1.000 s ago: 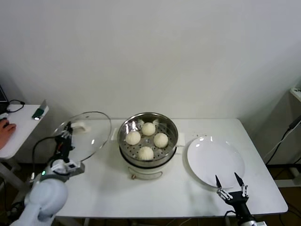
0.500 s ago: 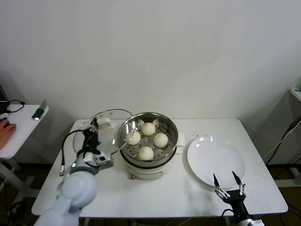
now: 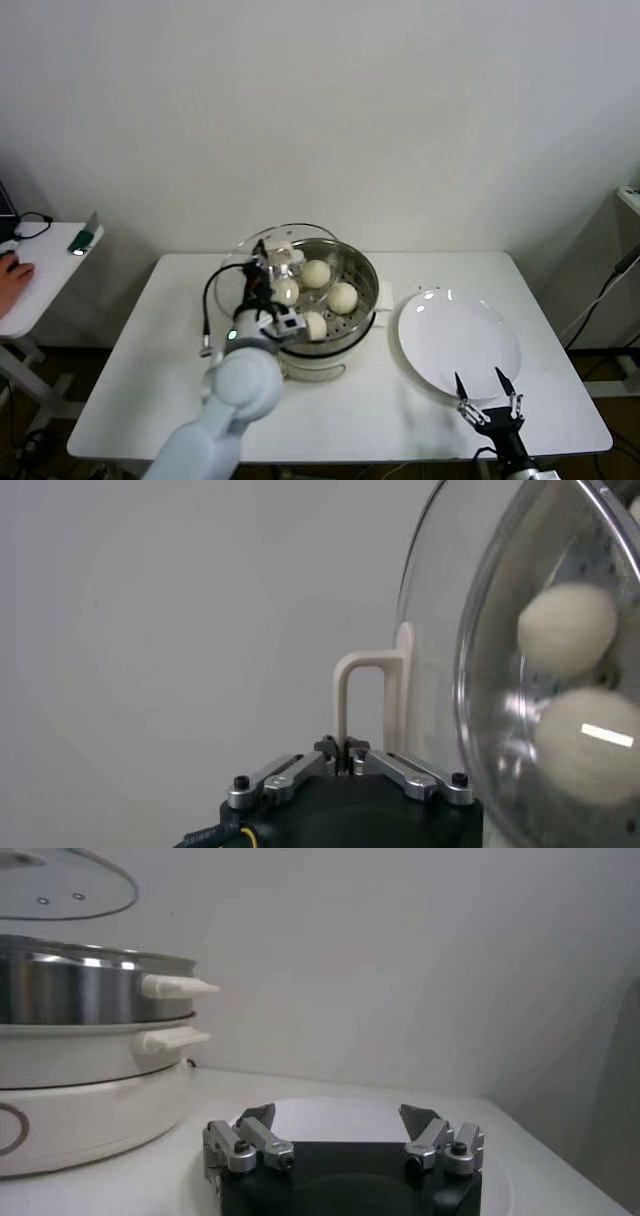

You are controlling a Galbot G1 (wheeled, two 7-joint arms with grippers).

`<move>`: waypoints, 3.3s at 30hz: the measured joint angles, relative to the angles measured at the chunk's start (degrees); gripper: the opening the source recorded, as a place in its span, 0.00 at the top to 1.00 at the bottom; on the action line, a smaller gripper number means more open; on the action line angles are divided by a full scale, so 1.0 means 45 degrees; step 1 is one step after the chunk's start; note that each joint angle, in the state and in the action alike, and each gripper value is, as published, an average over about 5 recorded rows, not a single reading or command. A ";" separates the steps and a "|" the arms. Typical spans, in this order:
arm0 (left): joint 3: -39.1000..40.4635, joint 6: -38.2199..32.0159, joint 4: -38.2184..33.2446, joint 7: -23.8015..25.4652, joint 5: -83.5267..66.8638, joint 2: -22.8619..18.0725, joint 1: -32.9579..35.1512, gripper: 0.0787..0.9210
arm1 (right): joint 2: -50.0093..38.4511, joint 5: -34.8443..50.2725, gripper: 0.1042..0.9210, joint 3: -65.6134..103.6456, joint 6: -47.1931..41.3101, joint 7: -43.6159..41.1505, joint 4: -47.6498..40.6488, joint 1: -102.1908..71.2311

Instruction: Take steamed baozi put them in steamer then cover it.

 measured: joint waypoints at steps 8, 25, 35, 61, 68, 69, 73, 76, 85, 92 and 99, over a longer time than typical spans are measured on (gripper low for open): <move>0.0598 -0.0001 0.0954 0.0014 0.1414 -0.1625 -0.0127 0.93 | -0.0068 0.0021 0.12 0.0048 0.0111 0.0027 -0.0103 0.0041; 0.0741 -0.0007 0.2528 -0.0501 0.3320 -0.2843 -0.0047 0.93 | -0.0212 0.0136 0.12 0.0077 0.0388 0.0082 -0.0302 0.0032; 0.0882 -0.0156 0.2788 -0.0528 0.3740 -0.2795 -0.0026 0.93 | -0.0161 0.0199 0.12 0.0054 0.0406 0.0054 -0.0393 0.0090; 0.0780 -0.0450 0.3361 -0.0681 0.4280 -0.2906 0.0155 0.93 | -0.0167 0.0294 0.12 0.0079 0.0610 0.0050 -0.0527 0.0132; 0.0772 -0.0496 0.3436 -0.0843 0.4180 -0.2904 0.0194 0.90 | -0.0154 0.0293 0.12 0.0078 0.0615 0.0046 -0.0463 0.0140; 0.0773 -0.0500 0.3441 -0.0864 0.4158 -0.2903 0.0204 0.88 | -0.0149 0.0292 0.12 0.0077 0.0615 0.0045 -0.0451 0.0141; 0.0770 -0.0530 0.3438 -0.0926 0.4043 -0.2873 0.0227 0.75 | -0.0142 0.0289 0.12 0.0083 0.0614 0.0039 -0.0410 0.0143; 0.0764 -0.0567 0.3361 -0.0934 0.3933 -0.2811 0.0220 0.64 | -0.0143 0.0290 0.12 0.0089 0.0594 0.0039 -0.0381 0.0141; 0.0974 -0.0387 0.2488 -0.0579 0.3190 -0.2432 0.0004 0.34 | -0.0148 0.0313 0.12 0.0081 0.0377 0.0007 -0.0293 0.0142; 0.1044 -0.0152 0.0896 -0.0307 0.1748 -0.1665 0.0133 0.14 | -0.0203 0.0486 0.12 -0.0016 0.0126 0.0161 -0.0243 0.0156; 0.0931 -0.0332 -0.0282 -0.0528 -0.0149 -0.0761 0.0766 0.12 | -0.0198 0.0394 0.12 -0.0250 -0.0043 0.0326 -0.0329 0.0252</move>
